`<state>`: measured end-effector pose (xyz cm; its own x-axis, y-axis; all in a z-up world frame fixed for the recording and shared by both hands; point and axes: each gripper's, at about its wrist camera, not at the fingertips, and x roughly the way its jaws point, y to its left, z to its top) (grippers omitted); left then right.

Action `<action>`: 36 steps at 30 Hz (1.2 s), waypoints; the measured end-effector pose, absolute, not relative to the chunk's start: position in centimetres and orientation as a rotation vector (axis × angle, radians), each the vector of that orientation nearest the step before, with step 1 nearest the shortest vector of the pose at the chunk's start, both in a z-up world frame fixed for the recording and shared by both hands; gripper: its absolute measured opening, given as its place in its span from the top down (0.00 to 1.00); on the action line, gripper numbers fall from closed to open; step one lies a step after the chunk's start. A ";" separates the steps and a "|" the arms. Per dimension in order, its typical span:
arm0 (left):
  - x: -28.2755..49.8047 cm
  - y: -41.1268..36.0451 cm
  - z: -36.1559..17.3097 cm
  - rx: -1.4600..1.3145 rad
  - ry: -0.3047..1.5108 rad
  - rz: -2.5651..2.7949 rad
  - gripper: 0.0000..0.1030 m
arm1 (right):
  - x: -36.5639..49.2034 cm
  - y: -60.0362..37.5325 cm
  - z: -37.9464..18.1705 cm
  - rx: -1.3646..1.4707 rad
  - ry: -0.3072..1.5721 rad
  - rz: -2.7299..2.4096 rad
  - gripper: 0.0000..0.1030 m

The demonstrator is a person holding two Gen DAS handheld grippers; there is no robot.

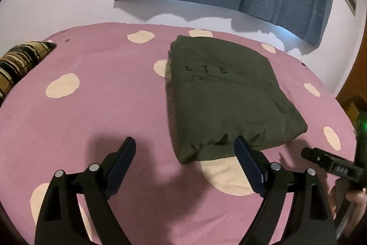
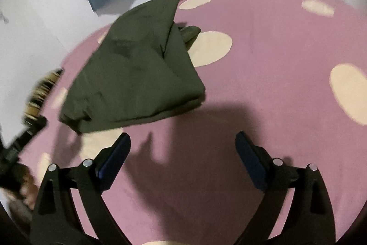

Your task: Fold small clothes

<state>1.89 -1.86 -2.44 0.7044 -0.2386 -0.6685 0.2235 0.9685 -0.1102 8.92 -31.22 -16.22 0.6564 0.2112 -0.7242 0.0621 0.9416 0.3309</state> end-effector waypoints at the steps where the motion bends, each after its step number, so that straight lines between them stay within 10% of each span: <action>1: 1.8 -1.9 -2.5 -0.015 0.742 -0.246 0.16 | 8.8 -30.8 -16.1 0.319 0.847 0.077 0.09; 36: -0.7 -3.2 -3.4 0.044 0.708 -0.141 0.16 | 7.3 -27.9 -16.0 0.173 0.810 0.016 0.07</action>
<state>-0.70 -3.15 -3.45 0.7507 -0.1145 -0.6507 0.1441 0.9895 -0.0078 7.32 -27.91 -16.03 0.6901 0.0806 -0.7192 0.0515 0.9858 0.1600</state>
